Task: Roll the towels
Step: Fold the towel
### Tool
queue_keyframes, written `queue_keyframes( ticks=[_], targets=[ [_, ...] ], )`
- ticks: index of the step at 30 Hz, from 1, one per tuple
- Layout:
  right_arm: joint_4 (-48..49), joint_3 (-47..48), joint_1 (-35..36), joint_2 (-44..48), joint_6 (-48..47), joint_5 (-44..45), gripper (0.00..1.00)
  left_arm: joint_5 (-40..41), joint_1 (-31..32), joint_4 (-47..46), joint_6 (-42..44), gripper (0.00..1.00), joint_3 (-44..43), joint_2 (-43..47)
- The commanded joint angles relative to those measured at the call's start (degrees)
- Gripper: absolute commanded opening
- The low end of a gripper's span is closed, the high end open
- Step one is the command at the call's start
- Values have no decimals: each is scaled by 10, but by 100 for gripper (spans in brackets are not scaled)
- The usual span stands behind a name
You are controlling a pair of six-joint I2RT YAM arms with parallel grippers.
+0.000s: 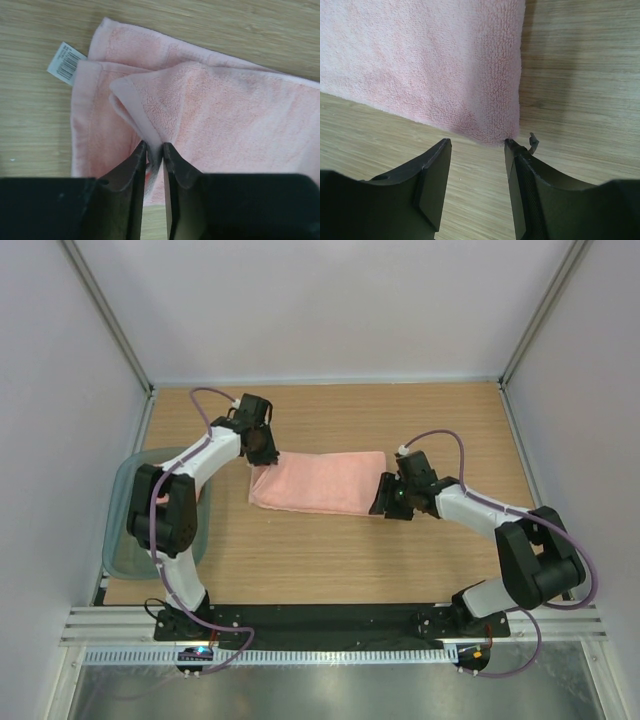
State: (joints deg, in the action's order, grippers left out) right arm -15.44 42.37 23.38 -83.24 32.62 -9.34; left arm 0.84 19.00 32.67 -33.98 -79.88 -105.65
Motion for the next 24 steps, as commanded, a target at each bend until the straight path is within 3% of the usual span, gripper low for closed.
queue_keyframes(
  ticks=[1,5,9,11,12,14,20,24],
  targets=[
    [11,3,-3,-9,-14,-4,53,-27,1,-47,17,17,12,36],
    [12,4,-3,-19,-15,-9,53,14,2,-73,35,18,49,94],
    [15,7,-3,-27,-14,-15,53,26,2,-91,57,24,84,127],
    [14,10,-3,-31,-14,-18,53,45,3,-102,57,49,97,142],
    [12,14,-3,-32,-14,-23,53,57,2,-103,54,70,101,145],
    [8,18,-3,-32,-15,-29,55,86,3,-92,47,80,98,144],
    [-29,49,-3,-11,-30,-30,56,69,17,-97,48,79,102,153],
    [-42,78,-3,19,-27,-52,53,12,36,-101,55,69,83,121]
  ],
)
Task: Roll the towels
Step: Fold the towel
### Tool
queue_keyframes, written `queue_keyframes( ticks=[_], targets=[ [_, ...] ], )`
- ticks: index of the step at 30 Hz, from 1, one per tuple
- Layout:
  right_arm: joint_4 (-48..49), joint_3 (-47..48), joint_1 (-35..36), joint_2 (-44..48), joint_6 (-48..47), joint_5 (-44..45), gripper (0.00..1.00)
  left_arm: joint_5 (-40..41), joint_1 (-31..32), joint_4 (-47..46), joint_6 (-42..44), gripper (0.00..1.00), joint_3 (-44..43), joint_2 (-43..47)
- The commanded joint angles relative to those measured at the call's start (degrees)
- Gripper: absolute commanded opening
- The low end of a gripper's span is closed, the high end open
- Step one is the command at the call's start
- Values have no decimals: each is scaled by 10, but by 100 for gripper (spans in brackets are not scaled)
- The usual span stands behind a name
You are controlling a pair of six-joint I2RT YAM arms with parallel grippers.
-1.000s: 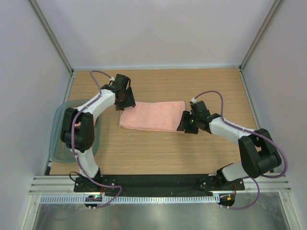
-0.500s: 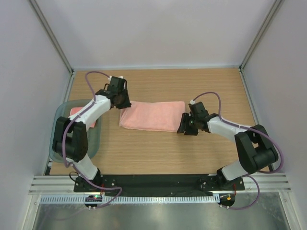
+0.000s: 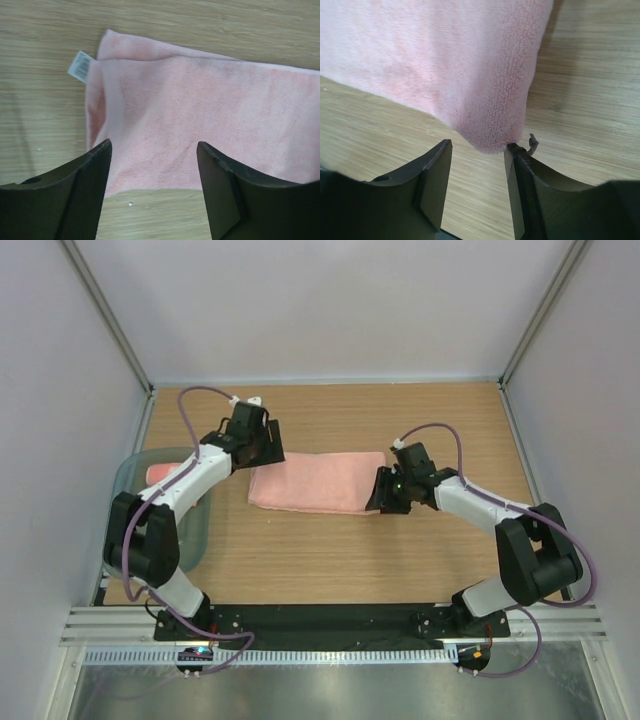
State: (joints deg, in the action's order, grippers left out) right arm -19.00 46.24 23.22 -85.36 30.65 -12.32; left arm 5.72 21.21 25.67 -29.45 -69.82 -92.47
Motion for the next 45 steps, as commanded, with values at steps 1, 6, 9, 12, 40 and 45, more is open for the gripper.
queue_keyframes(
  ticks=[1,6,9,12,40,45],
  targets=[
    [-7,48,-1,43,-3,-31,51,-46,16,-33,6,65,-22,-17],
    [18,61,-2,33,21,-110,42,-53,25,-45,-14,57,-46,-49],
    [35,60,-1,17,35,-135,38,-33,24,-32,-18,55,-67,-94],
    [37,66,-1,11,38,-152,39,-17,23,-22,-20,52,-73,-132],
    [74,-53,-97,-68,31,-98,20,-127,-92,-85,-62,52,-54,-207],
    [65,-50,-101,-69,25,-96,19,-151,-119,-74,-61,52,-85,-252]
  ],
)
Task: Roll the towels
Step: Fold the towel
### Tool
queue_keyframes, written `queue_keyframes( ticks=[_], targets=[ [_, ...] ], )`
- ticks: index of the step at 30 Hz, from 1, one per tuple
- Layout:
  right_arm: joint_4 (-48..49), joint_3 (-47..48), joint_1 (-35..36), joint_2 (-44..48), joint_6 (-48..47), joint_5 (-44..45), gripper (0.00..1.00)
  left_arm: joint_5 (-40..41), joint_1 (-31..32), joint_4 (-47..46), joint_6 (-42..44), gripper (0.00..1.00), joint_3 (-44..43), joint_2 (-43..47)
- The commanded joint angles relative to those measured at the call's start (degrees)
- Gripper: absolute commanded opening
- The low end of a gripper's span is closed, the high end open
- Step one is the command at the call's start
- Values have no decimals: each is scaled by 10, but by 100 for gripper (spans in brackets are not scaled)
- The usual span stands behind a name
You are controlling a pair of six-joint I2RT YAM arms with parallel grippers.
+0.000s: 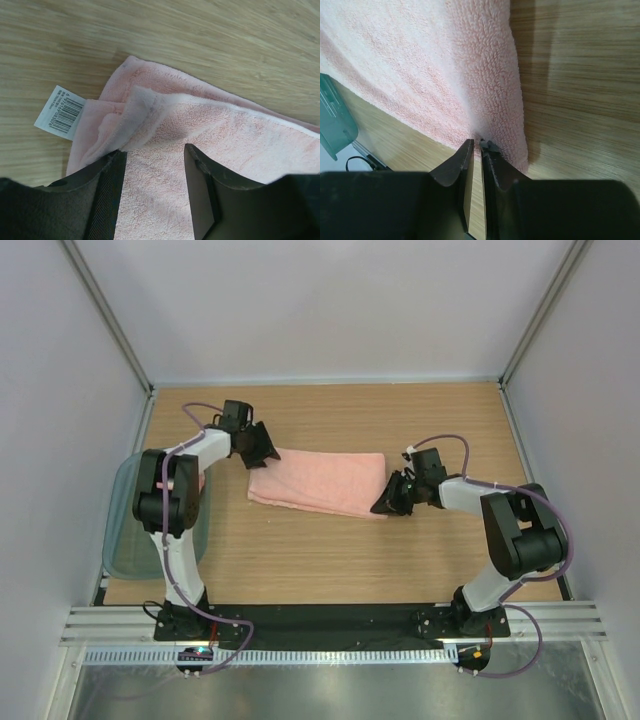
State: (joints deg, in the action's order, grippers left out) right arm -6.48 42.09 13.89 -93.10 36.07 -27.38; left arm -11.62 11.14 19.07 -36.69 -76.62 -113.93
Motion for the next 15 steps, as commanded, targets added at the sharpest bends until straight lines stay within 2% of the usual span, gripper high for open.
queue_keyframes(
  ticks=[1,5,7,8,10,15],
  targets=[
    [-64,-6,-9,7,-31,58,19,22,-18,-3,10,52,-19,-38],
    [-75,7,-10,5,-36,54,19,30,-18,5,10,54,-26,-29],
    [-92,22,-10,13,-41,58,19,48,-18,37,15,58,-46,-15],
    [-118,46,-10,28,-51,51,22,55,-17,72,20,66,-72,15],
    [-135,64,-10,34,-57,48,22,62,-17,89,21,69,-78,24],
    [-180,124,-8,73,-67,25,24,103,5,117,28,68,-54,109]
  ],
)
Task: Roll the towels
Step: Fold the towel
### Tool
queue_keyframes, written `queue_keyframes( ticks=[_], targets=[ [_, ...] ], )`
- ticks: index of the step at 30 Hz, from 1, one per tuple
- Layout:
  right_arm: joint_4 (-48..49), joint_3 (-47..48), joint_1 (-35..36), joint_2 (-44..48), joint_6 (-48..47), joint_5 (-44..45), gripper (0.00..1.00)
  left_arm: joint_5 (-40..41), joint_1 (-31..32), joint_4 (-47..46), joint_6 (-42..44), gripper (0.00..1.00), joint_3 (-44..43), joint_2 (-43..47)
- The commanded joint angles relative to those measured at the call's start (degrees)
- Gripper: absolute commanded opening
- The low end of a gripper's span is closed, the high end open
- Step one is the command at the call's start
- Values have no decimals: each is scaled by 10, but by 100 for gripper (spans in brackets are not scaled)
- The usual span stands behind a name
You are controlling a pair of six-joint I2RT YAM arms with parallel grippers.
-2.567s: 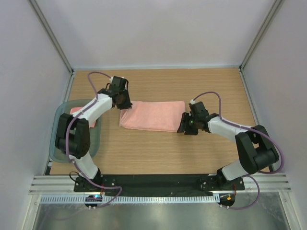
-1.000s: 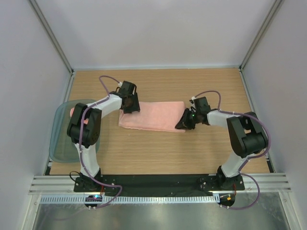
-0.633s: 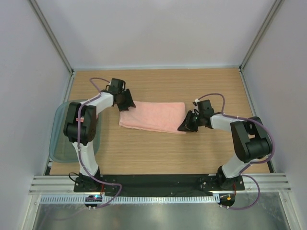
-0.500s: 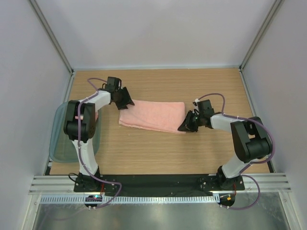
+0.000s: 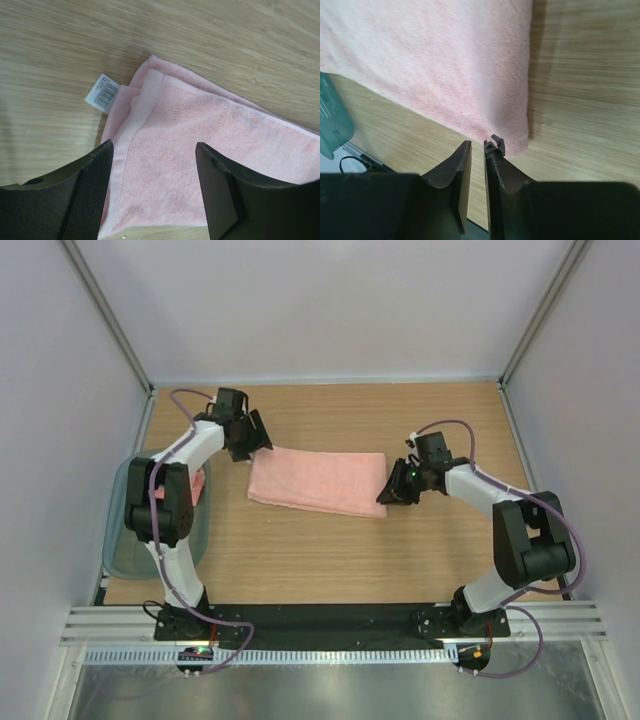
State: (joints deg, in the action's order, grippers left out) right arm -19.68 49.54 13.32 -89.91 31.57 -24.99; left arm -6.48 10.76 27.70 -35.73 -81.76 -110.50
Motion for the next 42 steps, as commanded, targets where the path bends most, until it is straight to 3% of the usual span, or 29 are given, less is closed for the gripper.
queue_keyframes(
  ticks=[1,8,17,33,38,42],
  targets=[
    [-58,56,-3,46,-23,-12,24,56,13,38,16,67,7,88],
    [-51,55,1,56,-13,-54,22,77,61,32,-4,63,120,164],
    [17,3,-6,-43,-8,-60,14,95,67,2,-19,59,198,139],
    [7,-59,-66,-68,-12,-22,7,145,67,-5,-15,56,193,63],
    [-33,-44,-66,3,-10,-20,7,167,69,8,-10,56,183,84],
    [-36,1,-66,72,1,-95,12,180,78,19,-2,56,165,107]
  ],
)
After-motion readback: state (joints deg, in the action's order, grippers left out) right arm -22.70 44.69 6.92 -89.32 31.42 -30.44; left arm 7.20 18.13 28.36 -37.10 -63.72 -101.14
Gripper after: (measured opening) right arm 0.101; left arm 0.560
